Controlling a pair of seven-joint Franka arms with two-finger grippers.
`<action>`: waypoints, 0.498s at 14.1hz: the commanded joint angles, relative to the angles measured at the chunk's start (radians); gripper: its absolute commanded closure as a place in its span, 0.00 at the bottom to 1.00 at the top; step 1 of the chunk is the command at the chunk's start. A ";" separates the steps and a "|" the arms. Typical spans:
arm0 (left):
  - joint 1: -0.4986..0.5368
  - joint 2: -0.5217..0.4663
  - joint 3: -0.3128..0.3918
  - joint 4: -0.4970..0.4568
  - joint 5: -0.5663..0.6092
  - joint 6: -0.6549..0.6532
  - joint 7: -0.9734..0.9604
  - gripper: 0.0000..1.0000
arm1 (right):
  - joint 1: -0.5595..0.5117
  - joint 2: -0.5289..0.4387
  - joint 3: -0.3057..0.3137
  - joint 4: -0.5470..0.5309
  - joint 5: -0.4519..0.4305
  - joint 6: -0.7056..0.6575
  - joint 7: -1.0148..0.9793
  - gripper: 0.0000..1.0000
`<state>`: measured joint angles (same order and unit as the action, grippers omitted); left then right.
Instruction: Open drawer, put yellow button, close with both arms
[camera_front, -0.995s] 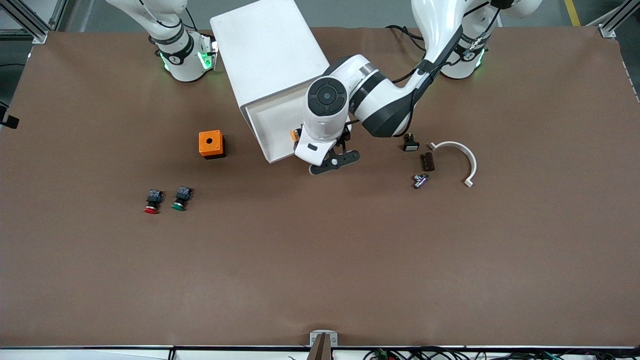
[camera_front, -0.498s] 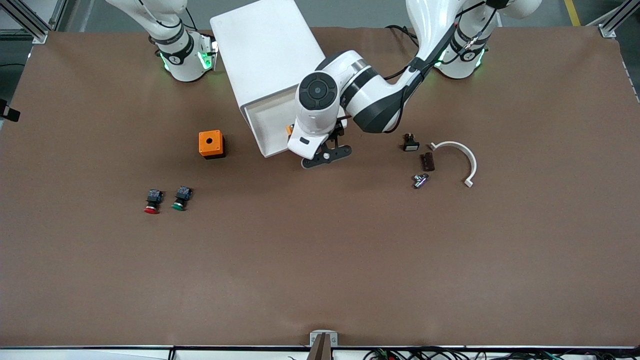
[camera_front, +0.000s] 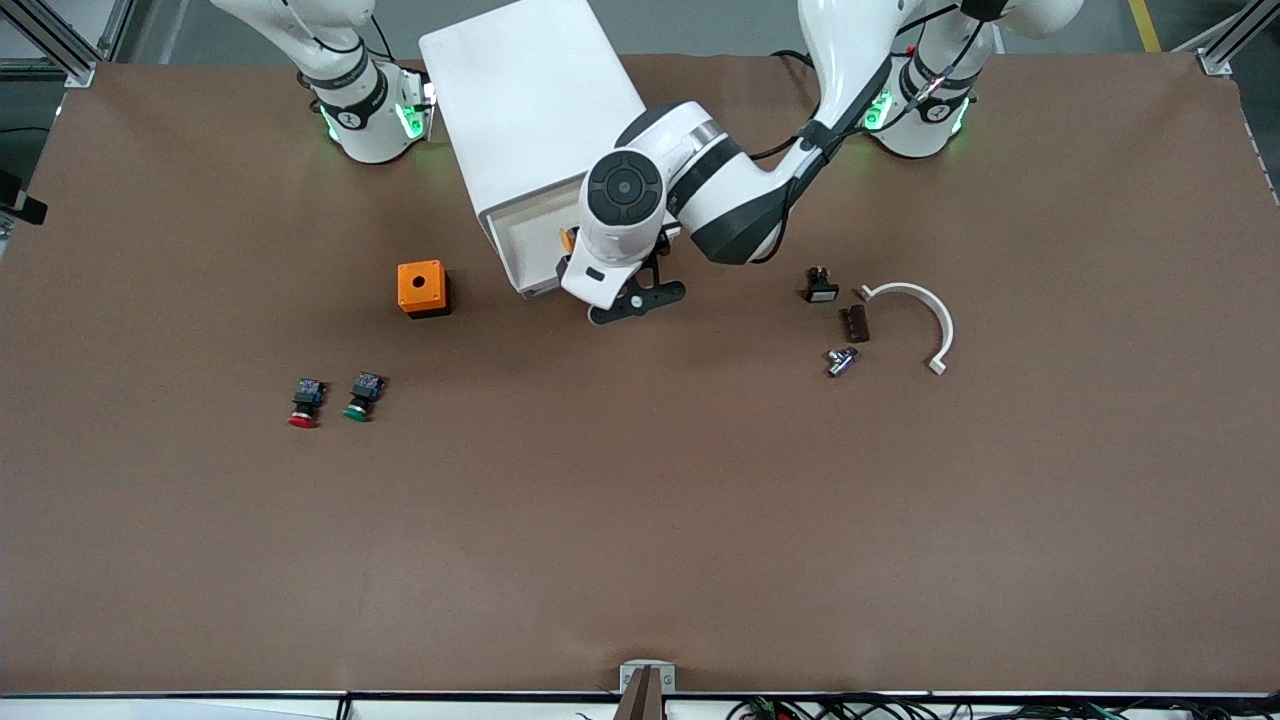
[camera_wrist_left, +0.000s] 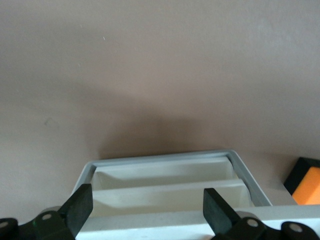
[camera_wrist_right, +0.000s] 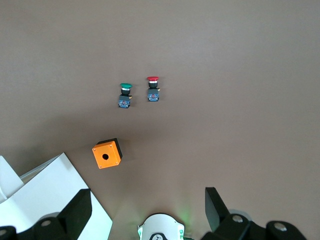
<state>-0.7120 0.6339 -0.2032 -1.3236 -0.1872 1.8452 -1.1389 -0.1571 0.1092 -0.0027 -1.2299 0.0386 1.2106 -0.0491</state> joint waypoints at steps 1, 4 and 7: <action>-0.017 0.003 -0.002 0.001 -0.105 0.006 0.010 0.00 | 0.005 -0.104 0.001 -0.150 -0.008 0.075 -0.008 0.00; -0.026 0.003 -0.002 0.001 -0.155 0.006 0.010 0.00 | 0.004 -0.174 -0.002 -0.258 -0.006 0.135 -0.006 0.00; -0.037 0.003 -0.002 0.000 -0.156 0.006 0.008 0.00 | 0.004 -0.207 -0.005 -0.313 -0.003 0.159 -0.008 0.00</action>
<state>-0.7309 0.6364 -0.2032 -1.3266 -0.3126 1.8452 -1.1389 -0.1536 -0.0393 -0.0053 -1.4606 0.0384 1.3340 -0.0501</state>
